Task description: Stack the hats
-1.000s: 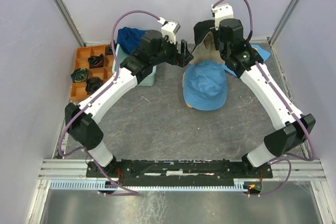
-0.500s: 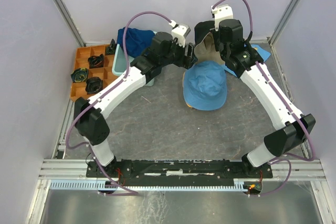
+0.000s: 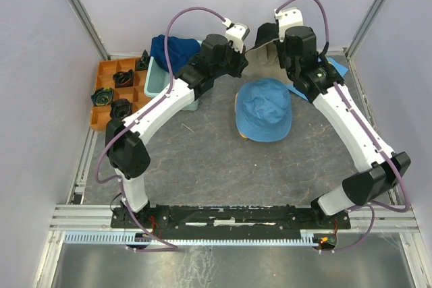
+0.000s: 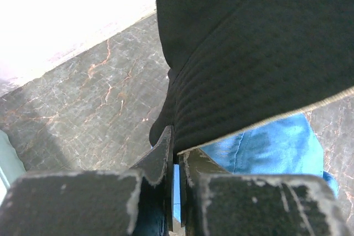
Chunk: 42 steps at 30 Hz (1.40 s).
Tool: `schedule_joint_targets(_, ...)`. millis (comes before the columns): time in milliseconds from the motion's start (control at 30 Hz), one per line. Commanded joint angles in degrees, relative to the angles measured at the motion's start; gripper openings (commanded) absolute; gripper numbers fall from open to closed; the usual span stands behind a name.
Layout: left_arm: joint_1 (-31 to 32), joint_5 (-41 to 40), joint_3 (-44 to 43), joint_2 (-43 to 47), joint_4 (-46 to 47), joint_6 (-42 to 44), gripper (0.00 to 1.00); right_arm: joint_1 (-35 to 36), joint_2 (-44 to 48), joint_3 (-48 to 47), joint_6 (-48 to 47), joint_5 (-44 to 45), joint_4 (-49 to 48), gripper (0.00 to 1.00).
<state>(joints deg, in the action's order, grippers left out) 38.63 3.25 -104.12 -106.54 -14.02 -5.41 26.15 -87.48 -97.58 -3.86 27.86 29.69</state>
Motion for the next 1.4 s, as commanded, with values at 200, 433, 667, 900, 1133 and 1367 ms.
schedule_joint_targets(200, 0.75, -2.73, 13.68, 12.16, 7.96, 4.71, 0.03, 0.27, 10.87, 8.85, 1.03, -1.90, 0.53, 0.00)
schedule_joint_targets(433, 0.93, -3.10, 23.83, 16.78, 10.91, 5.55, 0.03, 2.33, 15.98, 15.56, 2.10, -4.57, 2.95, 0.00)
schedule_joint_targets(667, 0.92, -4.90, 28.45, 16.01, 14.03, 7.51, 0.03, 6.99, 19.92, 22.27, 3.93, -5.90, 4.98, 0.00)
schedule_joint_targets(900, 0.83, -11.42, 27.49, 12.36, 18.62, 12.40, 0.03, 9.56, 24.40, 26.85, 4.22, -4.28, 5.64, 0.00)
schedule_joint_targets(1133, 0.65, -17.75, 12.13, 2.91, 20.09, 15.73, 0.03, 9.60, 24.99, 25.96, 3.86, -2.70, 3.41, 0.00)
schedule_joint_targets(1367, -0.91, -22.07, 4.04, -3.74, 24.12, 16.71, 0.03, 9.62, 23.73, 24.84, 1.89, 0.21, 1.40, 0.00)
